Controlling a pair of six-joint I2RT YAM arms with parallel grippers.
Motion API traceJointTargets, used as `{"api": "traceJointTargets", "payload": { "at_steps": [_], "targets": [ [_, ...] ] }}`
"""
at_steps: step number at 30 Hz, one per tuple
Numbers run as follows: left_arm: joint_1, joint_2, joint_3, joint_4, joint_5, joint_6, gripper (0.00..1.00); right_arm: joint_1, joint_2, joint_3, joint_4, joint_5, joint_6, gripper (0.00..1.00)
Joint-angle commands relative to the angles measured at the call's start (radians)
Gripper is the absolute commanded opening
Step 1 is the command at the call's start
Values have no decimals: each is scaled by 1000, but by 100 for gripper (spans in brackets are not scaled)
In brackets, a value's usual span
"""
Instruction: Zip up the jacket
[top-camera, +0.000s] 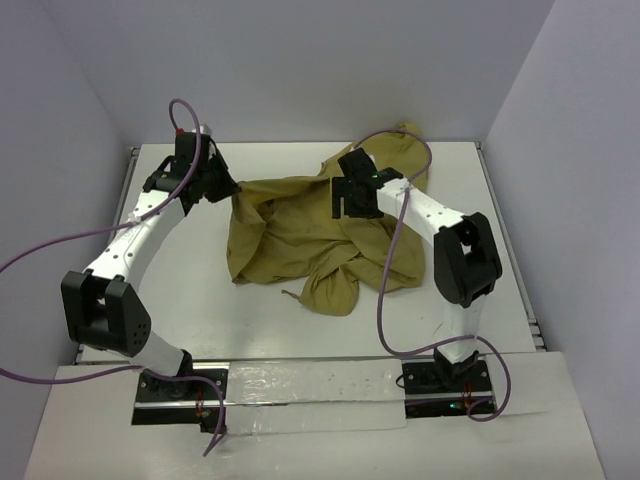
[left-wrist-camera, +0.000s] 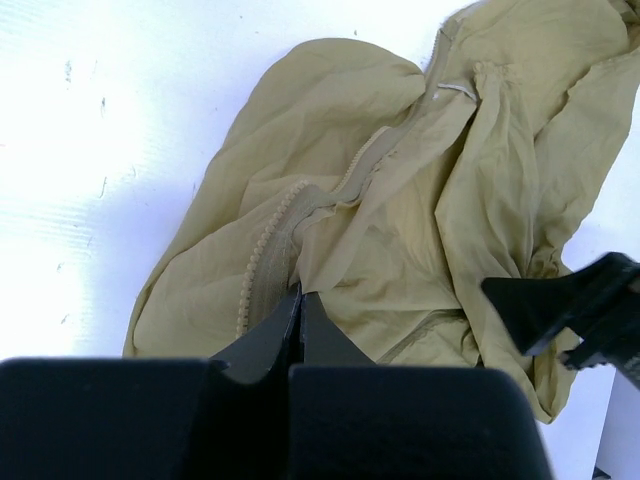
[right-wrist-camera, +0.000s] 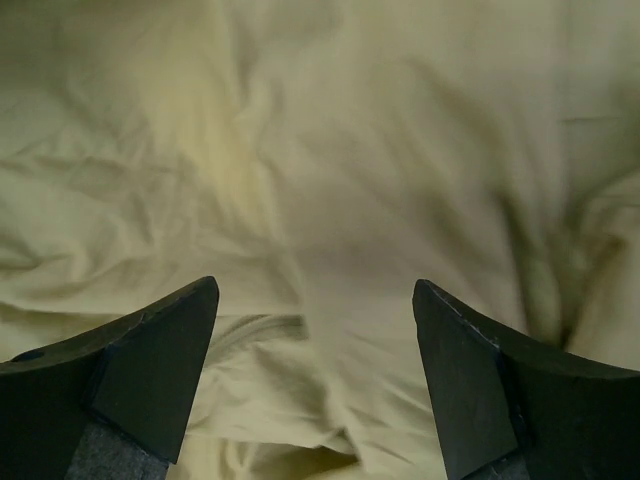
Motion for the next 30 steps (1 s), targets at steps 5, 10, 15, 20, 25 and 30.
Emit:
{"api": "traceJointTargets", "payload": {
  "at_steps": [5,10,15,20,25,30],
  "targets": [
    [4,-20,17,-6,-4,0,0,42,97,-1,-34,103,1,75],
    [9,-5,49,-12,-3,2,0,22,52,-43,-58,188,23,9],
    [10,-1,57,-12,3,4,0,-45,-139,-65,-42,212,71,0],
    [13,-1,53,22,38,-15,0,-224,-256,-45,61,113,141,0],
    [13,3,62,53,60,-39,0,-346,-76,161,77,143,191,0],
    [16,10,88,43,67,-27,0,-396,135,496,-144,-20,163,68]
  ]
}}
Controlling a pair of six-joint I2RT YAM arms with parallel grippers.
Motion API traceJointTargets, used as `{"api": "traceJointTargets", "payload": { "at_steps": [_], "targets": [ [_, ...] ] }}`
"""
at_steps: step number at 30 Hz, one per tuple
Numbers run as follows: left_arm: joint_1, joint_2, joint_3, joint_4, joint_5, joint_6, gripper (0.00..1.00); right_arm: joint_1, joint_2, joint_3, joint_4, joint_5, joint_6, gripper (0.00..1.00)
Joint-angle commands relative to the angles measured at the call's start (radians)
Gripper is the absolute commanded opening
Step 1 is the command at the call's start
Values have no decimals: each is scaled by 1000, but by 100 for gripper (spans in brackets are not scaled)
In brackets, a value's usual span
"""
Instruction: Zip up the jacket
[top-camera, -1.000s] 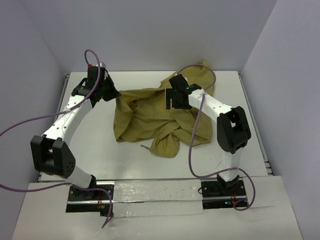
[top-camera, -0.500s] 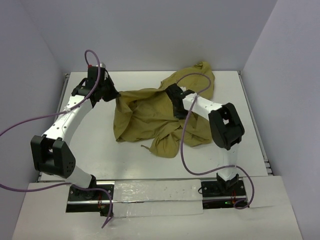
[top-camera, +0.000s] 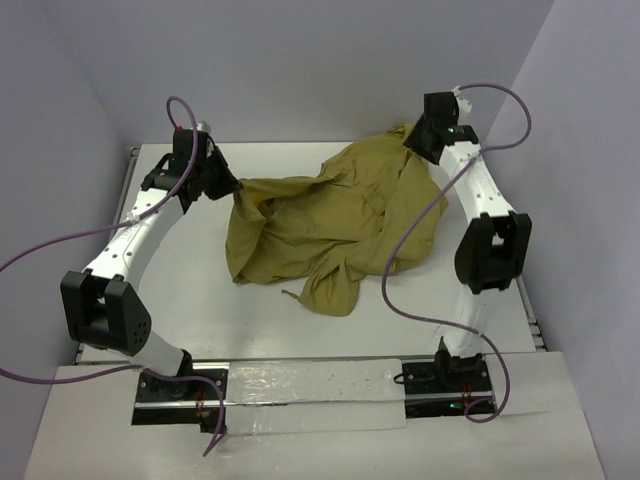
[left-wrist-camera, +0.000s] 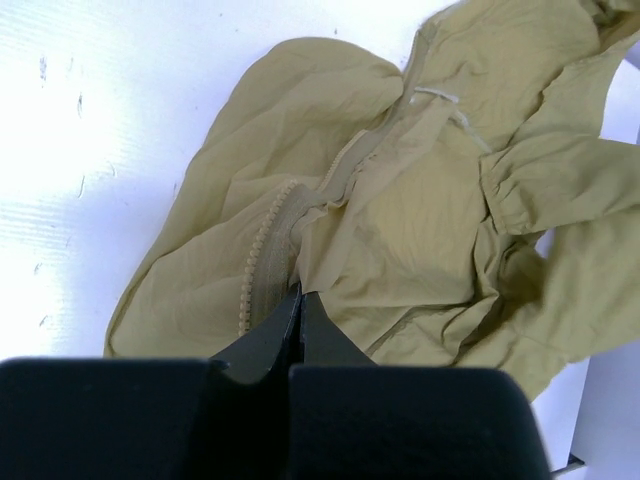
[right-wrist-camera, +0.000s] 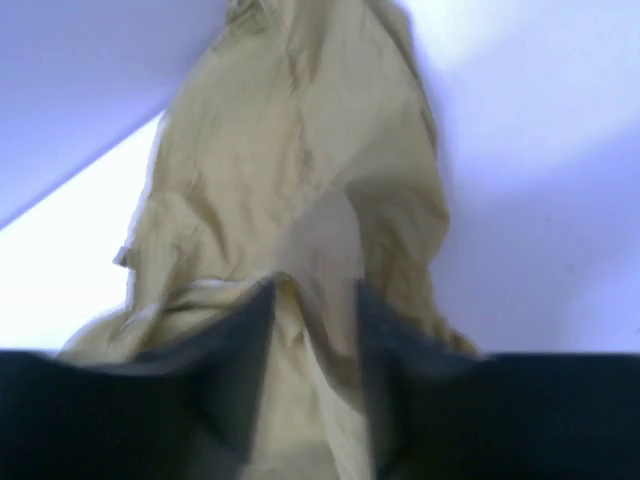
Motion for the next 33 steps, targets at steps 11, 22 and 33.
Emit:
{"api": "traceJointTargets", "payload": {
  "at_steps": [11,22,33],
  "targets": [
    [9,25,41,56,65,-5,0,172,-448,-494,-3,-66,-64,83],
    [10,28,21,40,64,-2,0,486,-429,-761,42,-149,58,85],
    [9,8,14,32,45,6,0,523,-379,-785,69,-88,83,0]
  ]
}}
